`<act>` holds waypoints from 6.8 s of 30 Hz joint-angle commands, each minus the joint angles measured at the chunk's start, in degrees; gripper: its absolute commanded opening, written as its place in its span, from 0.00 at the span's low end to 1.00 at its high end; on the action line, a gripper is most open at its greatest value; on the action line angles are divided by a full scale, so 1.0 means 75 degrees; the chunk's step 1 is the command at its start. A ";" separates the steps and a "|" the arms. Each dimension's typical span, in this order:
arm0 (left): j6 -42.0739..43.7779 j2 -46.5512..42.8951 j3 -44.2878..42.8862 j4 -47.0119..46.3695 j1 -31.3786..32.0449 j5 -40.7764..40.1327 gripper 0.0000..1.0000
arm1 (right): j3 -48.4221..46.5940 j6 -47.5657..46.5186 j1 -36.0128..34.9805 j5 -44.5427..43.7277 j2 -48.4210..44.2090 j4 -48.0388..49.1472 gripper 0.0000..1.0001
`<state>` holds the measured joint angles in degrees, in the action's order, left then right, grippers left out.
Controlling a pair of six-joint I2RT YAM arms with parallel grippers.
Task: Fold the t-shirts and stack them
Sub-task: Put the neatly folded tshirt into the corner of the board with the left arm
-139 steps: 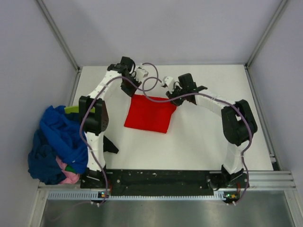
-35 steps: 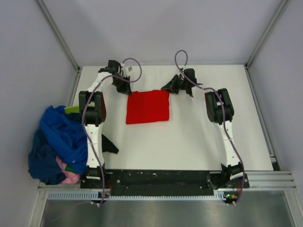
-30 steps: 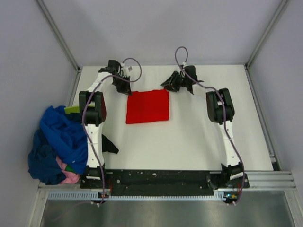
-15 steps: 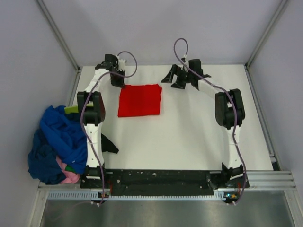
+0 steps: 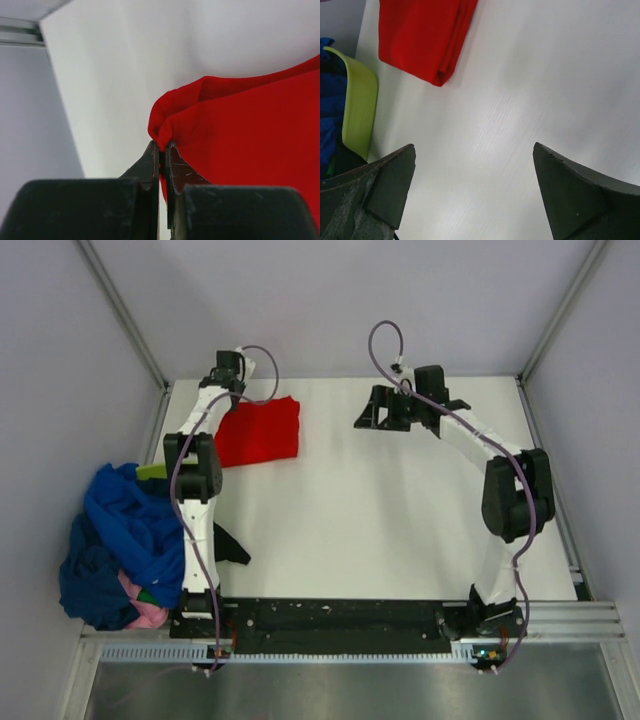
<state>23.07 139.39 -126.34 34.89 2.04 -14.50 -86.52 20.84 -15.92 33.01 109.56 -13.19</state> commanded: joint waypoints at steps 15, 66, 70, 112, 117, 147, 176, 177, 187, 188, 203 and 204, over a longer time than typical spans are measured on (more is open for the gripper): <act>0.0488 -0.2268 0.1585 -0.1934 0.0125 -0.0741 0.75 | 0.1281 -0.1126 -0.0045 -0.0090 -0.1846 -0.0480 0.99; 0.3358 -0.1055 0.4015 -0.0282 0.1474 -0.1218 0.00 | 0.2735 -0.2017 0.0060 -0.1789 -0.3475 -0.0667 0.99; 0.3054 -0.0657 0.3230 -0.0083 0.1321 -0.1196 0.00 | 0.2770 -0.2076 0.0061 -0.1859 -0.3487 -0.0690 0.99; 0.3769 -0.1455 0.2962 0.2672 -0.0073 0.0353 0.02 | 0.2876 -0.2357 0.0049 -0.2023 -0.3451 -0.0726 0.99; 0.3463 -0.0692 0.1952 0.2205 -0.0097 -0.0140 0.02 | 0.2970 -0.2404 0.0061 -0.2140 -0.3487 -0.0714 0.99; 0.3031 -0.4286 0.4364 0.1347 0.0570 0.3457 0.36 | 0.3040 -0.2299 0.0061 -0.2374 -0.3685 -0.0737 0.99; 0.0041 -1.0957 1.3436 -0.4582 0.1403 0.1863 0.99 | 0.7926 -0.0072 0.0400 -0.5972 -0.7682 0.2191 0.99; 0.0018 -1.0968 1.3447 -0.4582 0.1403 0.1817 0.99 | 0.8054 -0.0014 0.0424 -0.5937 -0.7682 0.2285 0.99; 0.0029 -1.1074 1.3494 -0.4594 0.1403 0.1840 0.99 | 0.8583 0.0397 0.0400 -0.6324 -0.7776 0.2708 0.99; 0.0029 -1.1097 1.3506 -0.4594 0.1392 0.1851 0.99 | 0.8595 0.0420 0.0412 -0.6324 -0.7787 0.2708 0.99; 0.0088 -1.1156 1.3553 -0.4582 0.1392 0.1887 0.99 | 0.8606 0.0491 0.0400 -0.6441 -0.7811 0.2661 0.99; 0.0065 -1.1121 1.3541 -0.4582 0.1392 0.1840 0.99 | 0.8595 0.0491 0.0400 -0.6453 -0.7822 0.2661 0.99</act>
